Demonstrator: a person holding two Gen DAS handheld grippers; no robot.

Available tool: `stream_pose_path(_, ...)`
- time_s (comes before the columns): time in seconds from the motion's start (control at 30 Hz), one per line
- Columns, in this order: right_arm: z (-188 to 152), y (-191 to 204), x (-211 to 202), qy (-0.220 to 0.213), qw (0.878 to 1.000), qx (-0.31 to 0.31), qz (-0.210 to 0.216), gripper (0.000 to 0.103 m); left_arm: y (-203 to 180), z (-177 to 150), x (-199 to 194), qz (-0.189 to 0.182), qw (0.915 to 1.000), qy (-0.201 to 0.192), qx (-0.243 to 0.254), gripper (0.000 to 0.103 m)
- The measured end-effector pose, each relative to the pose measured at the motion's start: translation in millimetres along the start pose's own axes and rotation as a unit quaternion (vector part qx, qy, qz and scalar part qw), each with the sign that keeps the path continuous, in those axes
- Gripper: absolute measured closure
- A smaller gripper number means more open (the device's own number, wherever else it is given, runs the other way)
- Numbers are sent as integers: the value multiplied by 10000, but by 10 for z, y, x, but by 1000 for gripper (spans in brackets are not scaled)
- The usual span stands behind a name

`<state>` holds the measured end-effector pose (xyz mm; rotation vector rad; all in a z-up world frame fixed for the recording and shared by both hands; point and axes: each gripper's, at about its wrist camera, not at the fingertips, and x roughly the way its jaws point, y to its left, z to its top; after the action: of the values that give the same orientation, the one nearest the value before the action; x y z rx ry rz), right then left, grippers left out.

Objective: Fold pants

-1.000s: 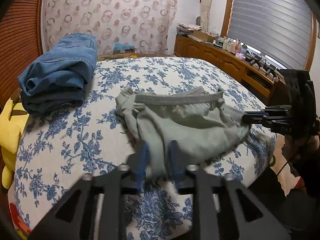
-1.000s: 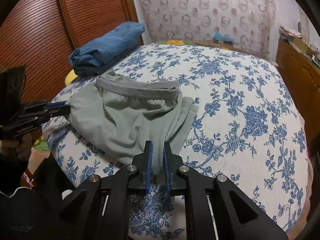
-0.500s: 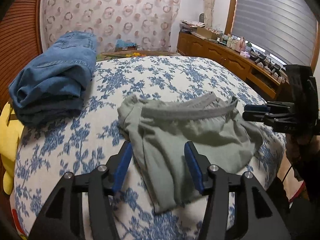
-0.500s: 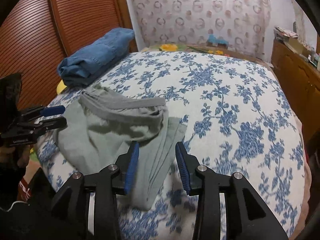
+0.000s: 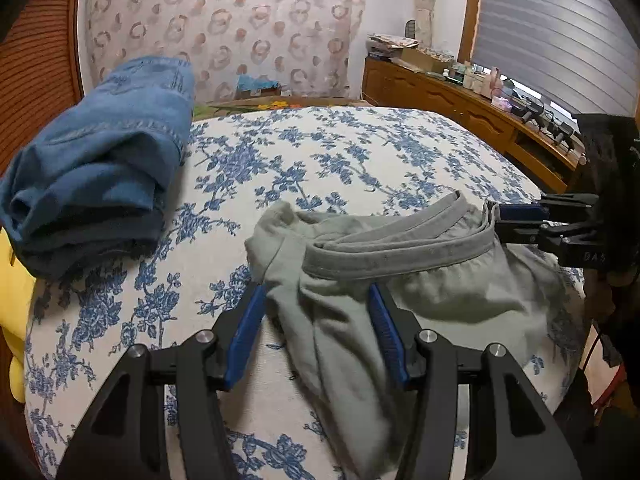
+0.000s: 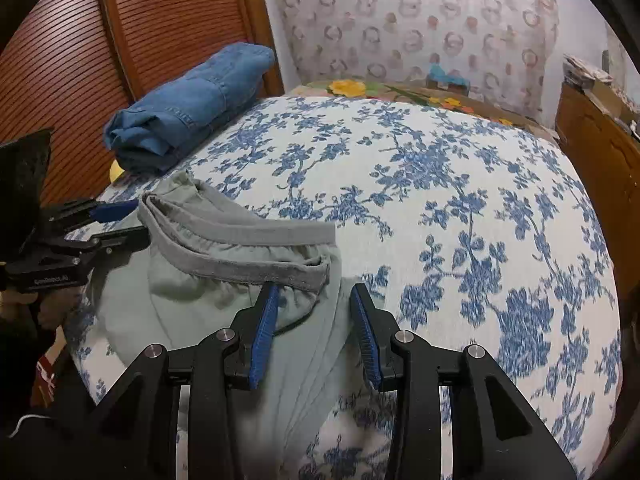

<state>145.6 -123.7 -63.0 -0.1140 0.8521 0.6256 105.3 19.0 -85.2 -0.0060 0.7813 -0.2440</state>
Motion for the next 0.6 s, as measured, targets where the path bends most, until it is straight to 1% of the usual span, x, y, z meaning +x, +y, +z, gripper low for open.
stream_pose_path(0.1, 33, 15, 45, 49, 9999, -83, 53, 67, 19, -10, 0, -34, 10000, -7, -42, 50)
stream_pose_path(0.13, 40, 14, 58, 65, 9999, -90, 100, 73, 15, -13, -2, -13, 10000, -23, -24, 50)
stream_pose_path(0.2, 50, 14, 82, 106, 9997, -70, 220, 79, 5, -20, 15, 0, 10000, 12, -19, 50)
stream_pose_path(0.23, 53, 17, 86, 104, 9996, -77, 237, 85, 6, -20, 28, -1, 10000, 30, -22, 50)
stream_pose_path(0.33, 62, 39, 58, 24, 9995, -129, 275, 95, 28, -26, 38, -13, 10000, 55, -81, 50)
stream_pose_path(0.43, 95, 53, -7, -186, 9994, -125, 260, 97, 39, -20, 63, -21, 9999, 103, -118, 49)
stream_pose_path(0.6, 185, 53, -23, -312, 9993, -96, 166, 98, 67, -23, 46, -29, 9998, 49, -183, 49)
